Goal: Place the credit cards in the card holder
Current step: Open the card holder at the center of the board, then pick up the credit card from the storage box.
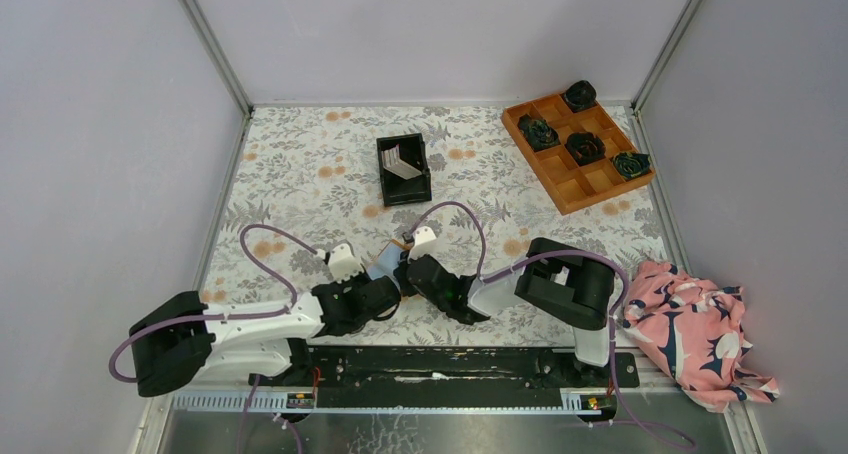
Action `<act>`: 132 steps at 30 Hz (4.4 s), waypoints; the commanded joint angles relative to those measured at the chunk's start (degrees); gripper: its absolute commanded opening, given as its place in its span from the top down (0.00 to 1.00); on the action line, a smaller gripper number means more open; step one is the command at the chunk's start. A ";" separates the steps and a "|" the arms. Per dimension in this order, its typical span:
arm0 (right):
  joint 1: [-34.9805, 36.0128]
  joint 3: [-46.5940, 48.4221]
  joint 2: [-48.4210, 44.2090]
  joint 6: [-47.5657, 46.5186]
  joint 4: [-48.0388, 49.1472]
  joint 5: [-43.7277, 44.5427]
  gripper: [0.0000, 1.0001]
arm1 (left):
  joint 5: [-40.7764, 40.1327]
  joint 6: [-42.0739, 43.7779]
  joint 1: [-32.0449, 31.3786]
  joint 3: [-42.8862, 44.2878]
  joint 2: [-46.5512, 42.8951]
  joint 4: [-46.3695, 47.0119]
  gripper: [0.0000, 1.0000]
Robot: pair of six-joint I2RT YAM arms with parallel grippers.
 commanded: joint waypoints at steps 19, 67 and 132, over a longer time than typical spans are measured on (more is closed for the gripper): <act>-9.95 0.27 3.21 1.51 -13.02 -3.72 1.00 | -0.68 2.78 3.37 6.56 16.53 4.51 0.90; -16.42 -2.49 -0.59 3.90 -14.38 -6.26 1.00 | 5.25 15.78 16.59 9.47 26.26 20.71 0.95; -29.23 81.52 26.66 -19.80 -59.36 -18.59 0.38 | 15.06 30.96 37.79 16.39 18.92 36.58 0.20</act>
